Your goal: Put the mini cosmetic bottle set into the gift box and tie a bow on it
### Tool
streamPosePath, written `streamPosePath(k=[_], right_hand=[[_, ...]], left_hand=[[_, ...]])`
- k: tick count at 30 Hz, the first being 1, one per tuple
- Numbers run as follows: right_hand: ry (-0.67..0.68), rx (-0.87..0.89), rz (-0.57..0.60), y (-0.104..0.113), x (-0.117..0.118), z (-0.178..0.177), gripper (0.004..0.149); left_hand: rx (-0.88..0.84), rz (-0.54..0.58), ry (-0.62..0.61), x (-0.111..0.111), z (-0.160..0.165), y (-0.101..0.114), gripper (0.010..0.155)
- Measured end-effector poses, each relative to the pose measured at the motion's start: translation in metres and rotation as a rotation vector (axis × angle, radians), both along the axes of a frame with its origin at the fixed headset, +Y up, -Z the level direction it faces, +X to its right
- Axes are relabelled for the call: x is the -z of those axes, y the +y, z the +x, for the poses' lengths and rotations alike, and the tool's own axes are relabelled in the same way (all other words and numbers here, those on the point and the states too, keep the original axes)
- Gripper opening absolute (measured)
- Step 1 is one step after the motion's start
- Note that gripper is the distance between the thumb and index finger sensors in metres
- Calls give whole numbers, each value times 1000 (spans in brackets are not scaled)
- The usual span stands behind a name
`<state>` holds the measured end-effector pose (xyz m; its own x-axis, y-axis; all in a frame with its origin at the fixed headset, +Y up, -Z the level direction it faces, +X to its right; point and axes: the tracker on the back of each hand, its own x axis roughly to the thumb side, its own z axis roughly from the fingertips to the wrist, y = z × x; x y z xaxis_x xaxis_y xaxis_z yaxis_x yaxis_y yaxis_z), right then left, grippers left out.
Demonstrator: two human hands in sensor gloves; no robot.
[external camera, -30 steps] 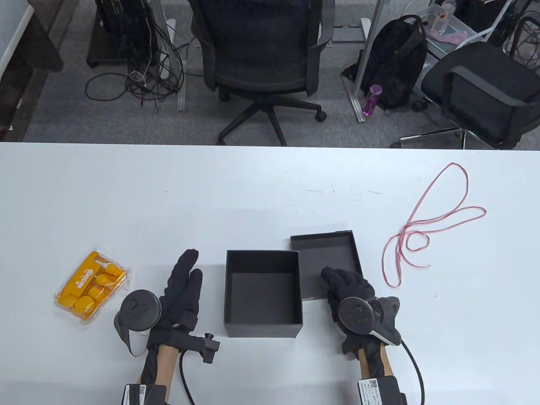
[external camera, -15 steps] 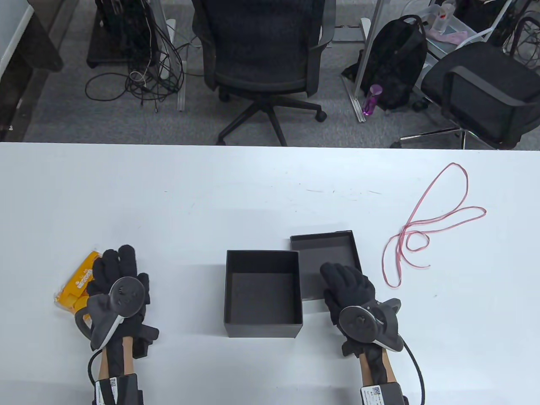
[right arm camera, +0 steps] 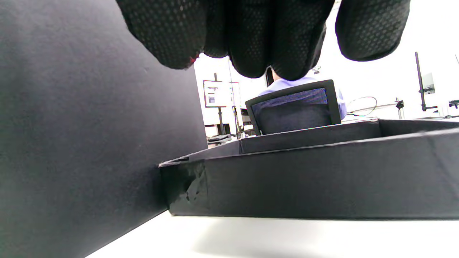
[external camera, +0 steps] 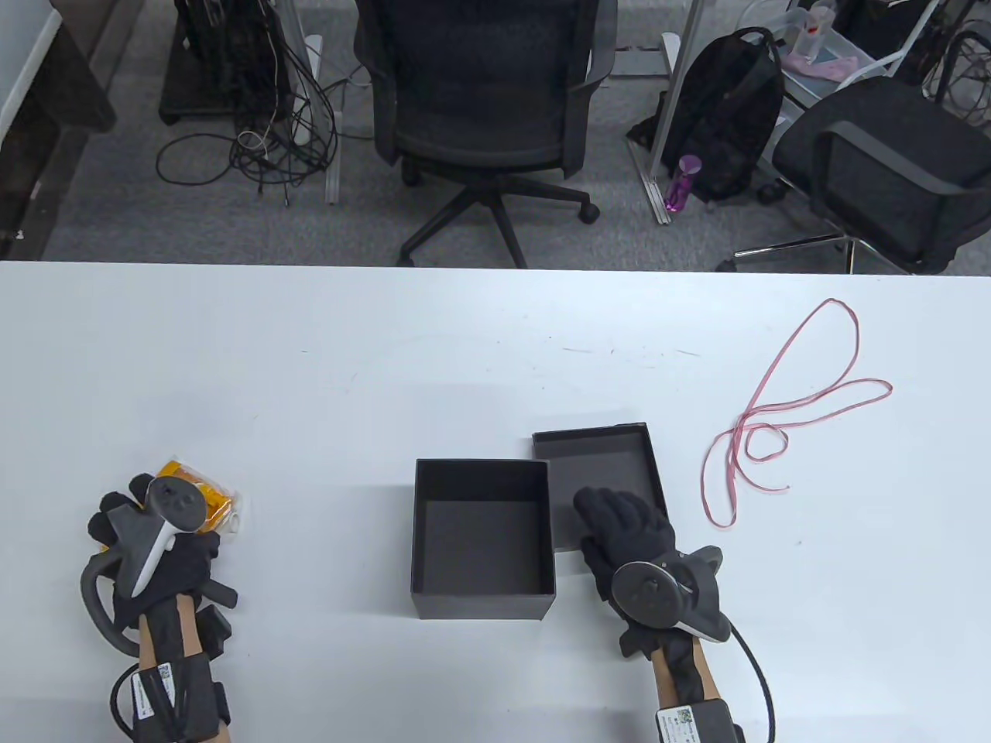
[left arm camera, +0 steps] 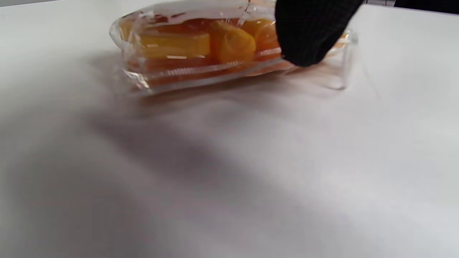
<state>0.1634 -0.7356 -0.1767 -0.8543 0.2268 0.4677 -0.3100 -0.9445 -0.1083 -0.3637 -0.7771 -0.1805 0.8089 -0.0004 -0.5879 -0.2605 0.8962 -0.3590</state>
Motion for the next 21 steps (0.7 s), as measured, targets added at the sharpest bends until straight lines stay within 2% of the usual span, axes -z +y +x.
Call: streamPosePath(k=[4,6,9,13,21], right_hand=[[3,-14,4,0,0,-2,61],[2,-15,-2,-1,1,-2,61],[-12,-20,-1,-1,2,1,61],[-25,-6,-7,-2,4,3,61],[-33,35,-18,-1,5,6,60]], left_hand=[[-2,-199,-90,12,-1,-13,112],[9,-180,-105,15,1,-10,113],[118,-239,-174,19,4,-10,113],[178,-266,-198,20,6,-11,110],[318,-243,-237,22,14,-15,102]])
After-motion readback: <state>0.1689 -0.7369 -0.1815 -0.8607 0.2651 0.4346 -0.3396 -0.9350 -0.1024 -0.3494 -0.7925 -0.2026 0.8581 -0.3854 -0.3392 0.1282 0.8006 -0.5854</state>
